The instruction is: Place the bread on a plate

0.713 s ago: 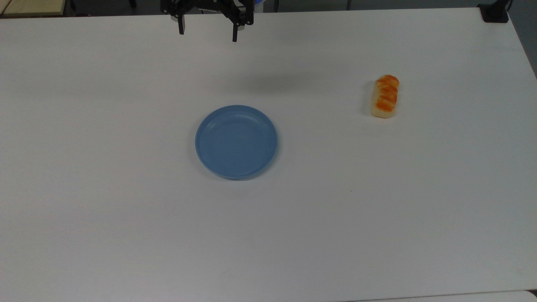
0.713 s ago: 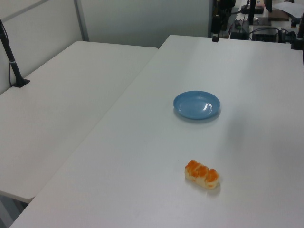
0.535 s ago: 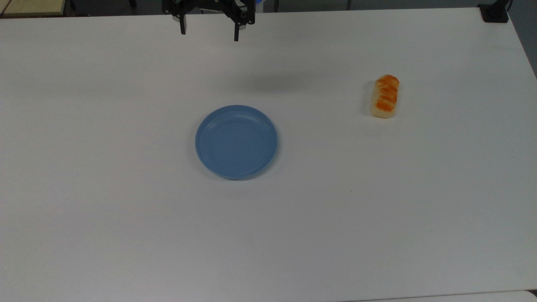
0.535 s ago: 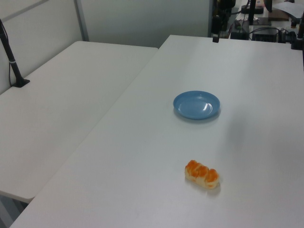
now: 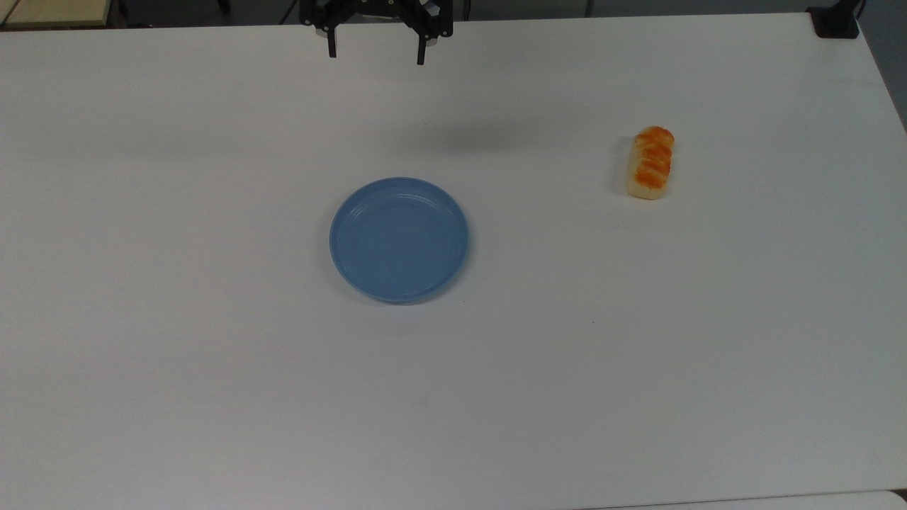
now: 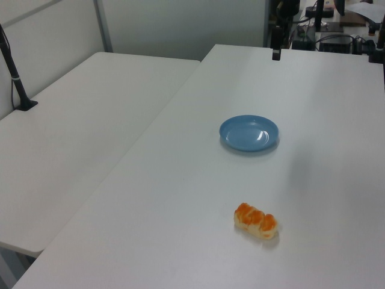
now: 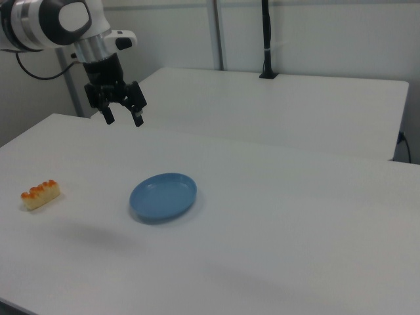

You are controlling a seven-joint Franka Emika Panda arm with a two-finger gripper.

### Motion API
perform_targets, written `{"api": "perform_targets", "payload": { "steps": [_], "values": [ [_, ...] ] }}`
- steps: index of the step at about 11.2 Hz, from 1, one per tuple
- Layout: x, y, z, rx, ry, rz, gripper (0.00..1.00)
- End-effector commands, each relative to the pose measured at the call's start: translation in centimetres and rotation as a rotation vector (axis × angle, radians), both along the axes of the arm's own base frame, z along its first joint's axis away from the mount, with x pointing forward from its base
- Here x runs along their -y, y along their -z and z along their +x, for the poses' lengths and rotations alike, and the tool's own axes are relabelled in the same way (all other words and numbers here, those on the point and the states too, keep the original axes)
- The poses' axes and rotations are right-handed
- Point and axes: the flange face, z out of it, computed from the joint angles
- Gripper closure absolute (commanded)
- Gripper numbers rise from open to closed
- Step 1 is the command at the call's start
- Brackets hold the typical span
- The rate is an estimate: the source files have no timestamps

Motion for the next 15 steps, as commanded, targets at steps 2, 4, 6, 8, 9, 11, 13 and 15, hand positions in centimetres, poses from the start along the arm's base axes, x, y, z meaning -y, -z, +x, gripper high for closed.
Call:
{"api": "perform_targets", "payload": {
  "steps": [2, 4, 6, 8, 9, 11, 13, 15],
  "values": [
    [0.2, -0.3, -1.1, -0.015, -0.033, 0.012, 0.0],
    [0.3, -0.3, -1.1, -0.015, -0.033, 0.012, 0.0],
    [0.4, -0.4, -1.1, -0.013, -0.032, 0.013, 0.0],
    [0.6, -0.4, -1.1, -0.013, -0.026, 0.013, 0.0],
    [0.7, -0.7, -1.1, -0.007, -0.026, 0.013, 0.0],
    [0.7, -0.6, -1.1, -0.009, -0.026, 0.013, 0.0],
    [0.9, -0.6, -1.1, -0.009, -0.024, 0.011, 0.0],
    [1.5, -0.7, -1.1, -0.01, -0.047, 0.01, 0.0]
  ]
}}
